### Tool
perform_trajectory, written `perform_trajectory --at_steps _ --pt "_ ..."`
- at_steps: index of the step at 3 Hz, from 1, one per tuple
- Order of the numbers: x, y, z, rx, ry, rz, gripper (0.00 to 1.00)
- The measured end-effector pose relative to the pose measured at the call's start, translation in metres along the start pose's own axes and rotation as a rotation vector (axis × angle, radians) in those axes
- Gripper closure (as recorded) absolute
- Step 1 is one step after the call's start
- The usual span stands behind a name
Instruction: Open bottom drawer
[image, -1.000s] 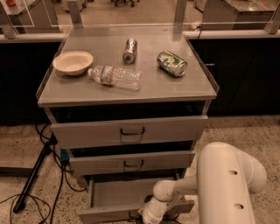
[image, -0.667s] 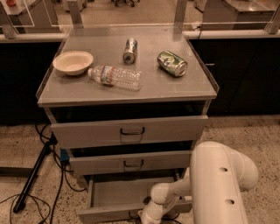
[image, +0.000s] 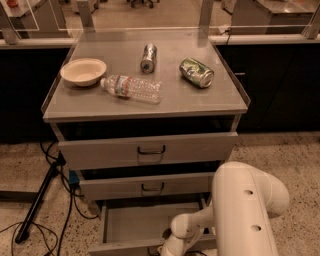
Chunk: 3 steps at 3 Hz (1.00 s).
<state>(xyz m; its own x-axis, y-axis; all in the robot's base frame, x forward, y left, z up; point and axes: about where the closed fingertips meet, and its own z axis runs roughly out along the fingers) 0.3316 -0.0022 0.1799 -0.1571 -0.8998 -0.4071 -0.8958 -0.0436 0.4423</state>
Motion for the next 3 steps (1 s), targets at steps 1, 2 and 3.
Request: perform_trajectory --at_steps 1,2,3 --pt "0.000 0.000 0.000 0.000 0.000 0.000 0.00" --pt "0.014 0.023 -0.013 -0.025 -0.015 -0.006 0.00" --pt "0.034 0.061 -0.039 -0.033 -0.078 0.000 0.00"
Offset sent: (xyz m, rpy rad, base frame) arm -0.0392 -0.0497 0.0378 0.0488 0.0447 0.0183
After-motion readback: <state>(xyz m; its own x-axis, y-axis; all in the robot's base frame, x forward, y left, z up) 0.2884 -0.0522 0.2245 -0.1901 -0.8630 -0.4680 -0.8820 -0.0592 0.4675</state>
